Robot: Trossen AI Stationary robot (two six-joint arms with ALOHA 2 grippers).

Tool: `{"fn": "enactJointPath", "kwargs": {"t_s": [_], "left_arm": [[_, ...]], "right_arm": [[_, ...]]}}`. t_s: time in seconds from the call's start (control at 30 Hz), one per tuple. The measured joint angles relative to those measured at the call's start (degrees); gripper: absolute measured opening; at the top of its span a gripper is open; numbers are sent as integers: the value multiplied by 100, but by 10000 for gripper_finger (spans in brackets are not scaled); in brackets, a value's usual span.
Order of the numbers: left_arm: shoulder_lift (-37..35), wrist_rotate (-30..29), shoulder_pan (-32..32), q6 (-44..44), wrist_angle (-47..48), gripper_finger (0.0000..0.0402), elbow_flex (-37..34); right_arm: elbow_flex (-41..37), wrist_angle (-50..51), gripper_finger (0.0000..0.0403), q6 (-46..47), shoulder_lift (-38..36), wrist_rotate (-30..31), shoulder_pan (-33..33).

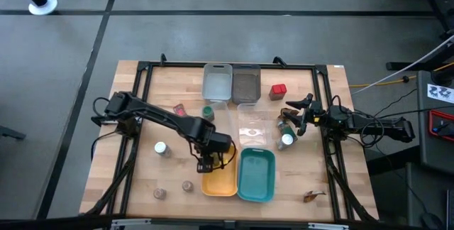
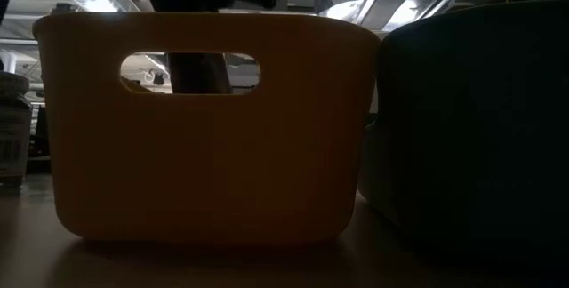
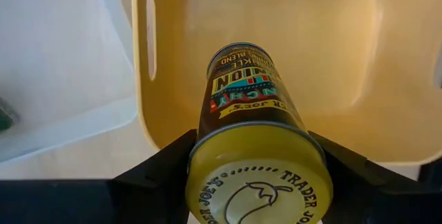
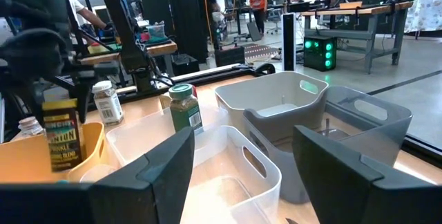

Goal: Sort spices by type
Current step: Put the yellow seasoning bottle into the yellow bin

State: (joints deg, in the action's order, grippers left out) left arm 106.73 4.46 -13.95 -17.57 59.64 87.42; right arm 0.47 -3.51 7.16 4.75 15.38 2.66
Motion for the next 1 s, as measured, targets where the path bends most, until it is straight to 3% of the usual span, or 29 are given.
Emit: {"fn": "enactJointPath", "kwargs": {"t_s": [0.4,1.0], "left_arm": [[152,-8,238,158,-31,219,0],[146,-123,233,172,-75,264,0]], "right_arm": [[-1,-2,243,2,1,0,-2],[-2,-2,243,2,2,-1,-1]]}}
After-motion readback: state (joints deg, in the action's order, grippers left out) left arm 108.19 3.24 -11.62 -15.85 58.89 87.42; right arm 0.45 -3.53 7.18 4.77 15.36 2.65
